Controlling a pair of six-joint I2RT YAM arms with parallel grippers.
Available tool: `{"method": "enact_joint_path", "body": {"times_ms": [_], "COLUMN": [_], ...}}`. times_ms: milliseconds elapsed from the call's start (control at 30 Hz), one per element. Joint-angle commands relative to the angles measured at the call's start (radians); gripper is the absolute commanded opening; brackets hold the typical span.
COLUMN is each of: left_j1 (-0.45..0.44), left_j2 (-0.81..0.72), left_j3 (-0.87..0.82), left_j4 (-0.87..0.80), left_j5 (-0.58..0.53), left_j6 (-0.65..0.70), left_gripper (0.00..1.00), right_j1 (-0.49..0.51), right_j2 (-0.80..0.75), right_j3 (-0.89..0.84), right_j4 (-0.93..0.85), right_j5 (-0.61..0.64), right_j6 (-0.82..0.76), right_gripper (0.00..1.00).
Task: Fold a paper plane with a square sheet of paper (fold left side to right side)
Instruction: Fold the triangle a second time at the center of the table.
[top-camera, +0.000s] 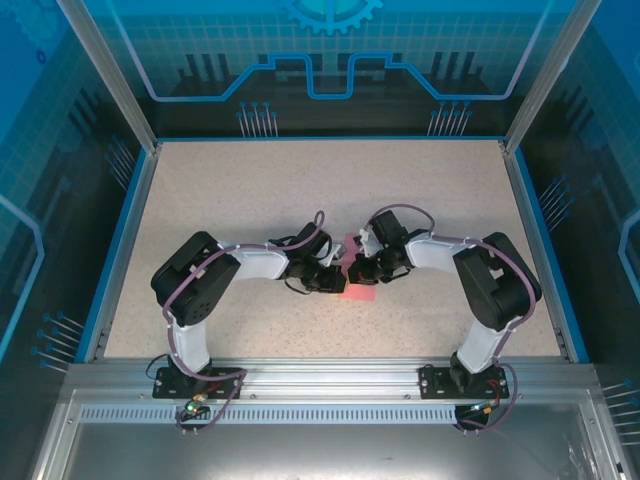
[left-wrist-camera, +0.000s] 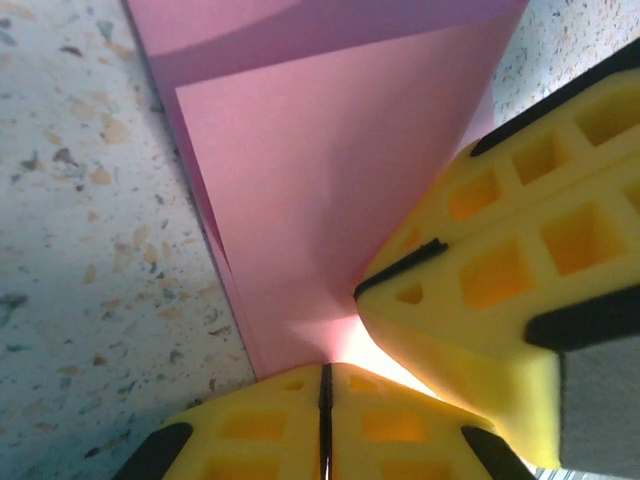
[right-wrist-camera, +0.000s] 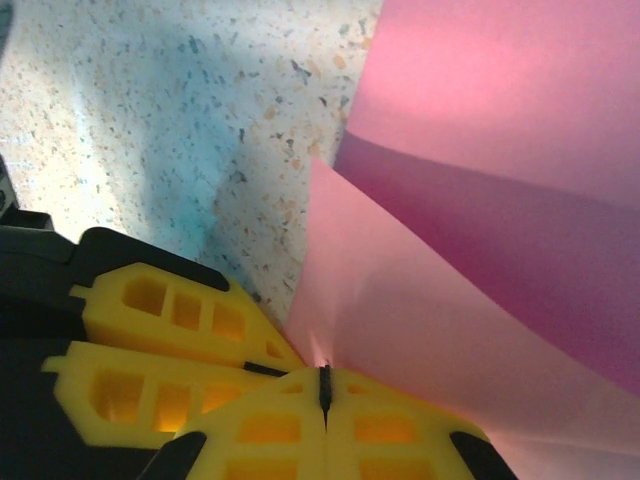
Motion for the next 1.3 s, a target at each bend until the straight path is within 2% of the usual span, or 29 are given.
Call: {"method": "enact_joint_path", "body": {"times_ms": [0,700,933,1267], "left_j1": [-0.010,-0.010,-0.010,-0.011], "left_j2": [0.060,0.087,0.088,0.088], "left_j3": [-0.015,-0.027,-0.027,-0.027], "left_j4": [-0.092,-0.109,-0.110,-0.110], "left_j5": [-0.092,-0.115,-0.116,-0.116], "left_j6": [0.031,0.028,0.029,0.030], "left_gripper": [0.10,0.09,0.09,0.09], "right_j1": [0.013,-0.026,-0.068,-0.178], "right_j2": [0.018,0.057,0.063,0.099], "right_j3": [0.019,0.071,0.091,0.134], "right_j4": [-0.054,-0.197,-0.228,-0.300], "right_j5": [0.023,0.146,0.156,0.172], "right_j6": [-0.020,-0.111,-0.137,-0.194], "right_gripper": [0.00,0.00,0.00,0.00]}}
